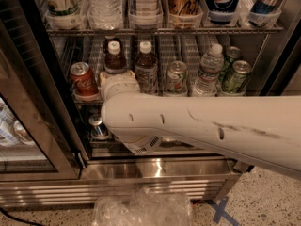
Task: Pick blue plastic bottle from middle shelf of fridge
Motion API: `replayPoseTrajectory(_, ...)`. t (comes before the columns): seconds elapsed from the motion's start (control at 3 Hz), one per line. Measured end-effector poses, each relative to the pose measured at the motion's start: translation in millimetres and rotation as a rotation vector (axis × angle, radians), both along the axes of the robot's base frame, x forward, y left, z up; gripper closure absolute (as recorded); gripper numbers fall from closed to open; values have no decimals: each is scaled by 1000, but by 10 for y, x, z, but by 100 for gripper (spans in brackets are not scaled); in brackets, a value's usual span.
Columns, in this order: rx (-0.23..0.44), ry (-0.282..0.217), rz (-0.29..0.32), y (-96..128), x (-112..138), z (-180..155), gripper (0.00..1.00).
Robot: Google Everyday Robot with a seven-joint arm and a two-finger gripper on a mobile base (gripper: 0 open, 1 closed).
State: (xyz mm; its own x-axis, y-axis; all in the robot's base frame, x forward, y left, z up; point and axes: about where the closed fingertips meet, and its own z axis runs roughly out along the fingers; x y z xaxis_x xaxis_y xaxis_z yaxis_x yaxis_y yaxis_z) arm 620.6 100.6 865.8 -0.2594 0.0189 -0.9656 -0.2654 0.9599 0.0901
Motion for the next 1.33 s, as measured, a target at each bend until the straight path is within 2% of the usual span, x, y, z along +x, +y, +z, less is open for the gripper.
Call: replayPoseTrajectory(1.33, -7, -47, 4, -6, -100, 121, 100)
